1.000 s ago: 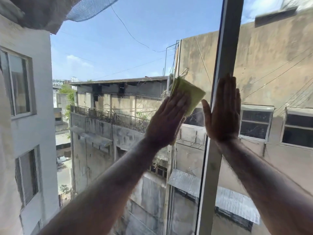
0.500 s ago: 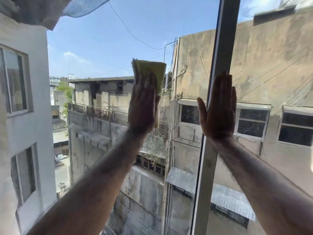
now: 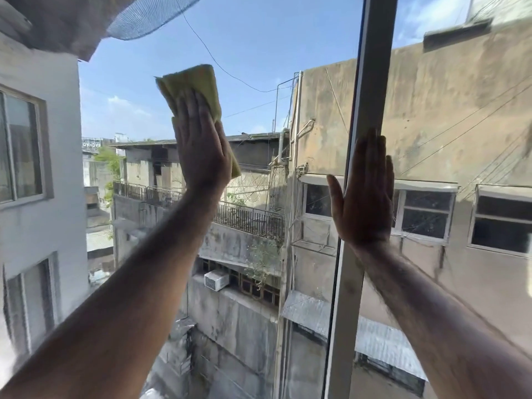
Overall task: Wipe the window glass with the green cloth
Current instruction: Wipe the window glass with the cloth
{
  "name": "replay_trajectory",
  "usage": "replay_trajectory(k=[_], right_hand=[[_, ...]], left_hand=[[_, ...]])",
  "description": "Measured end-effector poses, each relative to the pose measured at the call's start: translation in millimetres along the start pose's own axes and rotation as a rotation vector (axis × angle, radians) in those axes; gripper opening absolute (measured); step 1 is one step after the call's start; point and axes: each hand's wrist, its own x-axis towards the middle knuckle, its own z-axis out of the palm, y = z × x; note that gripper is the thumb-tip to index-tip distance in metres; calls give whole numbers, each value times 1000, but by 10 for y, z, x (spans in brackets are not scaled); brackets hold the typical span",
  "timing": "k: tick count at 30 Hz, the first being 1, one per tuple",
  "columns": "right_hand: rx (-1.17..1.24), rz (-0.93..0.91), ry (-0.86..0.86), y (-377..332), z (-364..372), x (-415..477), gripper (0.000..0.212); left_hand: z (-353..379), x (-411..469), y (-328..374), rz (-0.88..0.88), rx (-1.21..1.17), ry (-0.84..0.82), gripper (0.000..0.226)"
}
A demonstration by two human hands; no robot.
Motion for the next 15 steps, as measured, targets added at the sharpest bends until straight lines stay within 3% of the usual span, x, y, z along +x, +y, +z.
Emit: replay_trajectory(k=[5, 10, 15], right_hand=[[-10, 6, -8, 3, 3, 0, 77], [-1, 3, -20, -9, -19, 6, 77], [0, 19, -18, -1, -9, 3, 78]], left_hand=[[183, -649, 186, 362, -5, -121, 58], [24, -1024, 79, 373, 30, -220, 66], [-222, -735, -2, 453, 9, -110, 37]])
